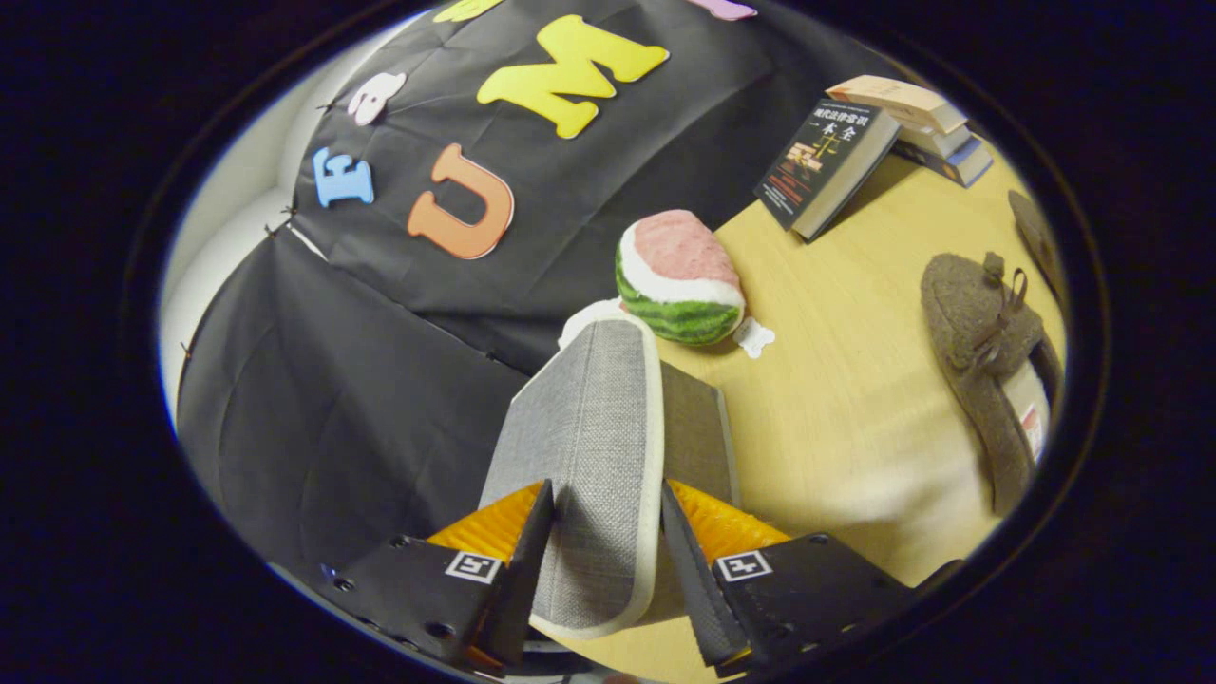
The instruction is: Open the storage box then place both shoes into the box .Put the left shoe in first, then the right shoe, with the right side of both shoes facing outward in a uniform manner.
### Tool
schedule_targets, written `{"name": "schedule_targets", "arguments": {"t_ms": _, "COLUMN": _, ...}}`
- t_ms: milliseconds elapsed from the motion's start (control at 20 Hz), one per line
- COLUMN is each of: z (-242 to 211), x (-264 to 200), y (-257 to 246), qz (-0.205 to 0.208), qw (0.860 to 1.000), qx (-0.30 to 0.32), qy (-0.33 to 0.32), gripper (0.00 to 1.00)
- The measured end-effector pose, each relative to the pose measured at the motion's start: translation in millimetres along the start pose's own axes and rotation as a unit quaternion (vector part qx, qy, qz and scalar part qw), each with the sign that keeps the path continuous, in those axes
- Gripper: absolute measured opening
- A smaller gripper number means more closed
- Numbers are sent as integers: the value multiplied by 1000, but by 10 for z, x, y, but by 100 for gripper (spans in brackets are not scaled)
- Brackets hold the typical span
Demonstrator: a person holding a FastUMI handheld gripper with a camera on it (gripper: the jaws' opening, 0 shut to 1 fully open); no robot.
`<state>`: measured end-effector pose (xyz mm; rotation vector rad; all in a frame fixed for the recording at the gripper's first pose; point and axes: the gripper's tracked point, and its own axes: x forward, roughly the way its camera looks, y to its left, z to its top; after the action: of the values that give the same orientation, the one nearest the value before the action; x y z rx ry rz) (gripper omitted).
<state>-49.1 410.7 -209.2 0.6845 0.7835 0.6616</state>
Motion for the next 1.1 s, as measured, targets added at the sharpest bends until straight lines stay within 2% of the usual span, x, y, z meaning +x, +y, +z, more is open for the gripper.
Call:
{"name": "schedule_targets", "arguments": {"t_ms": 50, "z": 50, "x": 54, "y": 10, "qz": -1, "qw": 1000, "qx": -1, "qy": -9, "gripper": 65}}
{"name": "schedule_targets", "arguments": {"t_ms": 100, "z": 132, "x": -93, "y": 4, "qz": 3, "qw": 1000, "qx": 3, "qy": -22, "gripper": 50}}
{"name": "schedule_targets", "arguments": {"t_ms": 250, "z": 163, "x": -117, "y": 121, "qz": 4, "qw": 1000, "qx": -7, "qy": -23, "gripper": 4}}
{"name": "schedule_targets", "arguments": {"t_ms": 350, "z": 191, "x": -154, "y": 223, "qz": 7, "qw": 999, "qx": -33, "qy": -29, "gripper": 0}}
{"name": "schedule_targets", "arguments": {"t_ms": 500, "z": 323, "x": -254, "y": 491, "qz": 22, "qw": 997, "qx": -66, "qy": -42, "gripper": 0}}
{"name": "schedule_targets", "arguments": {"t_ms": 700, "z": 469, "x": -343, "y": 1116, "qz": 49, "qw": 990, "qx": -116, "qy": -58, "gripper": 0}}
{"name": "schedule_targets", "arguments": {"t_ms": 950, "z": 365, "x": -229, "y": 2004, "qz": 81, "qw": 974, "qx": -204, "qy": -63, "gripper": 0}}
{"name": "schedule_targets", "arguments": {"t_ms": 1100, "z": 168, "x": -11, "y": 2442, "qz": 100, "qw": 966, "qx": -234, "qy": -55, "gripper": 5}}
